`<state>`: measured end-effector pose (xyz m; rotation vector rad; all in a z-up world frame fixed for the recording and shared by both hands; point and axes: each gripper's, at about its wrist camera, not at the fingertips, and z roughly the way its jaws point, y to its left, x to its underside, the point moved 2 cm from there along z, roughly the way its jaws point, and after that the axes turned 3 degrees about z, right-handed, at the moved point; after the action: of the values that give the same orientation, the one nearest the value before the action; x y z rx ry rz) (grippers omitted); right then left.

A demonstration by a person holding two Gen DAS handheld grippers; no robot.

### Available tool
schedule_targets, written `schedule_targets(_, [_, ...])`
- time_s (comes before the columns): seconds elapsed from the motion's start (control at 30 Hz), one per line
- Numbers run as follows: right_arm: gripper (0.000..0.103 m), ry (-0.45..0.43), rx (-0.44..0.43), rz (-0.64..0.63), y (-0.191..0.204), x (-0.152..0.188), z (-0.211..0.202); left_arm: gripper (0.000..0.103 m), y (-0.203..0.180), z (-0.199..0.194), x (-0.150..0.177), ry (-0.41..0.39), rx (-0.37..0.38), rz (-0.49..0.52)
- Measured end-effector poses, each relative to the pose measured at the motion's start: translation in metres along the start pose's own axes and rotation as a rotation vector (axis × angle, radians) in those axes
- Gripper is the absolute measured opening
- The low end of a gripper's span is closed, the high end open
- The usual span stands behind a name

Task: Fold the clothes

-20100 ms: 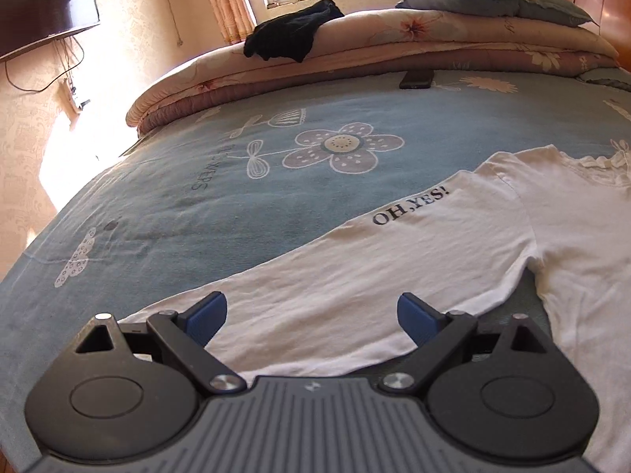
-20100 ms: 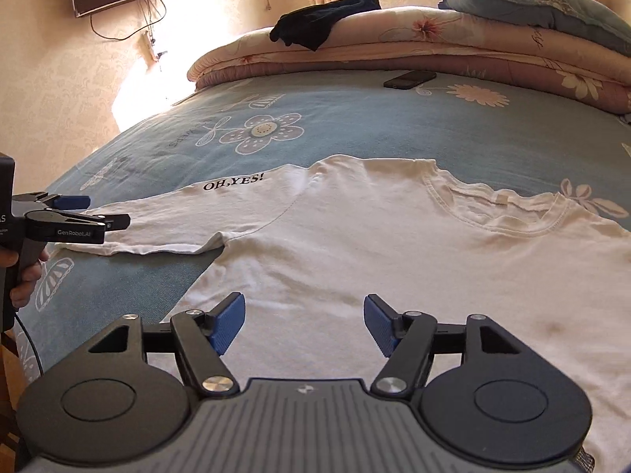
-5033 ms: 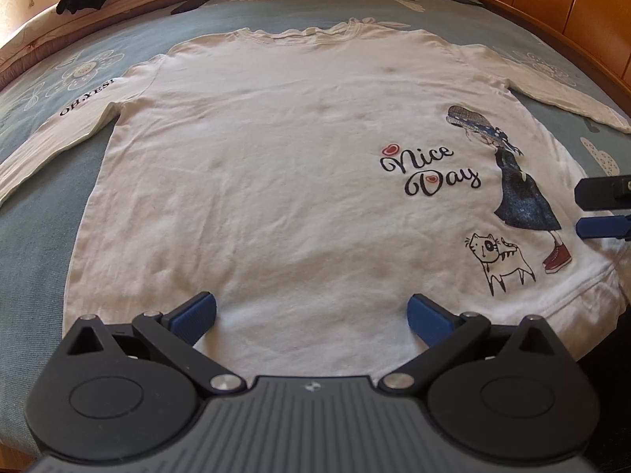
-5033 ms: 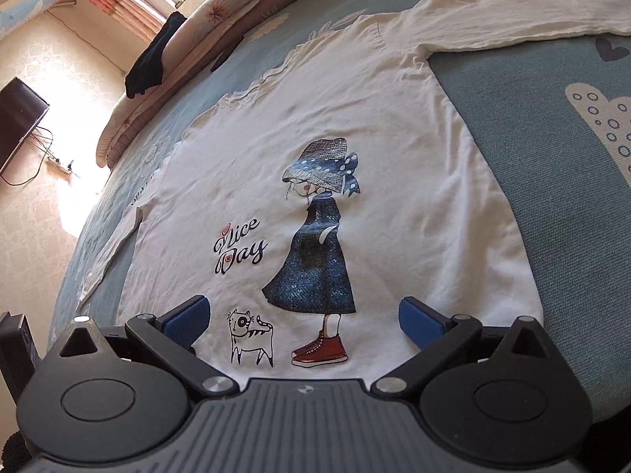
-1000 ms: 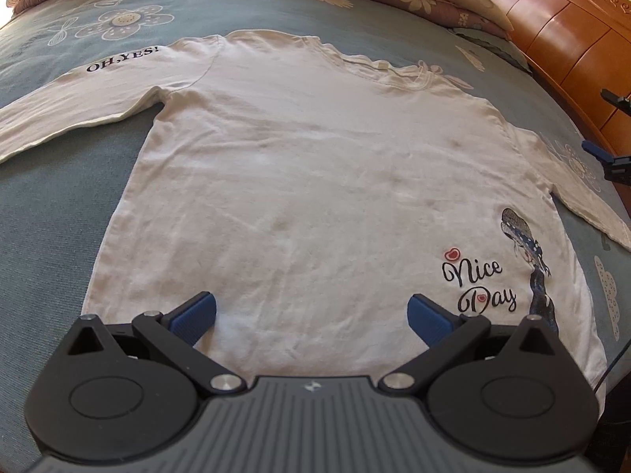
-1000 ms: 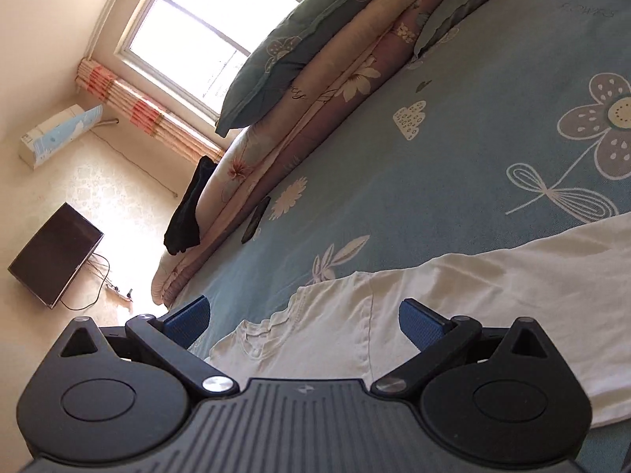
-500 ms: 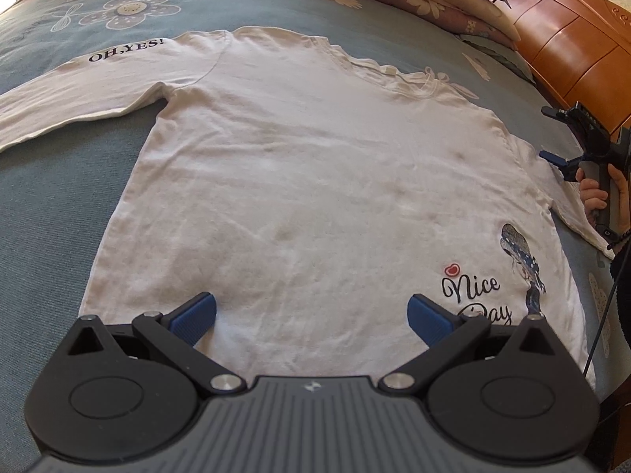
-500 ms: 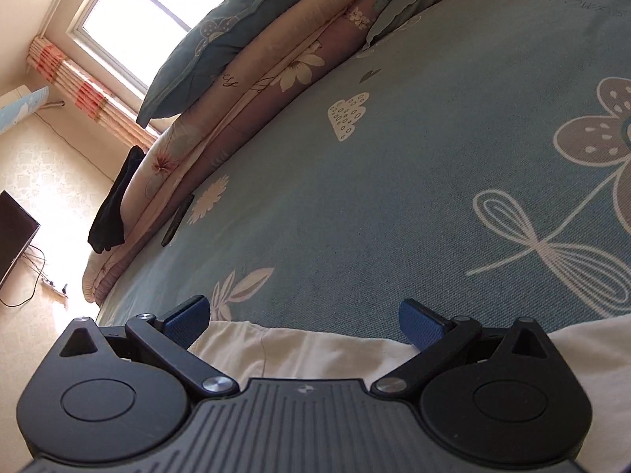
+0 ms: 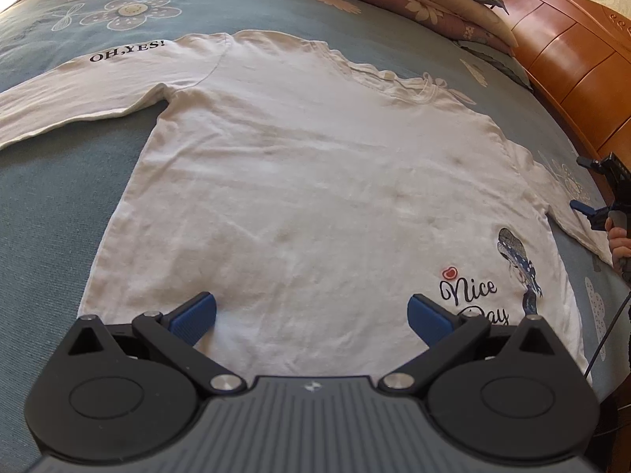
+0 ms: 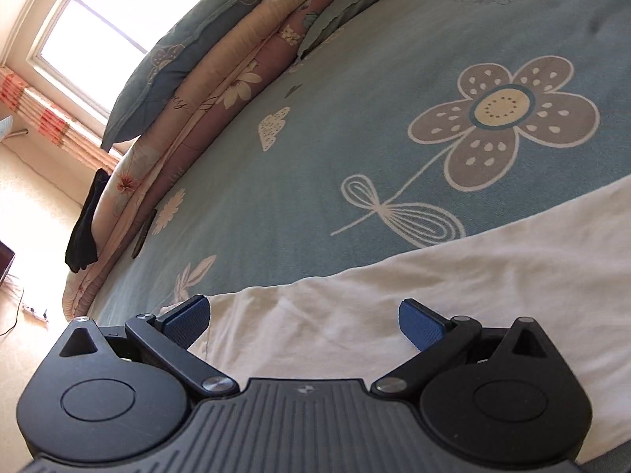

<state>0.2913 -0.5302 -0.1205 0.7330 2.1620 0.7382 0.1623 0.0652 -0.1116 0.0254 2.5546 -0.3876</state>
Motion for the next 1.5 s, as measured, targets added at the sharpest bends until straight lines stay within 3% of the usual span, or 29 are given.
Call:
schedule_targets(0.1, [0.103, -0.09, 0.077, 0.083, -0.009, -0.002, -0.022, 0.102, 0.005, -0.001, -0.001, -0.003, 0.024, -0.03])
schedule_targets(0.2, [0.103, -0.118, 0.052, 0.063, 0.008, 0.001, -0.048, 0.102, 0.008, -0.002, -0.002, 0.0, 0.041, -0.047])
schedule_targets(0.33, [0.103, -0.065, -0.042, 0.003, 0.052, 0.027, -0.081, 0.102, 0.0, 0.001, -0.002, 0.024, 0.016, 0.012])
schedule_targets(0.53, [0.103, 0.121, -0.108, -0.163, 0.125, 0.124, -0.097, 0.102, -0.019, 0.006, 0.004, 0.046, -0.073, 0.164])
schedule_targets(0.67, [0.103, 0.23, -0.003, -0.357, 0.154, 0.213, -0.07, 0.102, -0.022, 0.003, 0.007, 0.047, -0.087, 0.205])
schedule_targets(0.77, [0.103, 0.29, 0.109, -0.501, 0.165, 0.274, -0.045, 0.102, -0.016, -0.016, 0.003, 0.002, -0.017, 0.164])
schedule_targets(0.9, [0.103, 0.219, 0.225, -0.74, 0.18, 0.328, -0.039, 0.102, -0.011, -0.045, 0.001, -0.14, -0.016, 0.173])
schedule_targets(0.97, [0.103, 0.192, 0.252, -0.775, 0.182, 0.338, -0.039, 0.103, -0.007, -0.049, -0.002, -0.161, 0.003, 0.166])
schedule_targets(1.17, [0.103, 0.208, 0.256, -0.773, 0.178, 0.338, -0.041, 0.102, 0.011, -0.013, 0.007, -0.035, 0.094, 0.027])
schedule_targets(1.4, [0.103, 0.149, 0.249, -0.781, 0.175, 0.346, -0.044, 0.102, 0.046, -0.04, 0.014, -0.067, 0.159, -0.065])
schedule_targets(1.5, [0.103, 0.123, 0.251, -0.779, 0.174, 0.349, -0.045, 0.102, 0.091, -0.077, 0.003, -0.172, 0.12, -0.128])
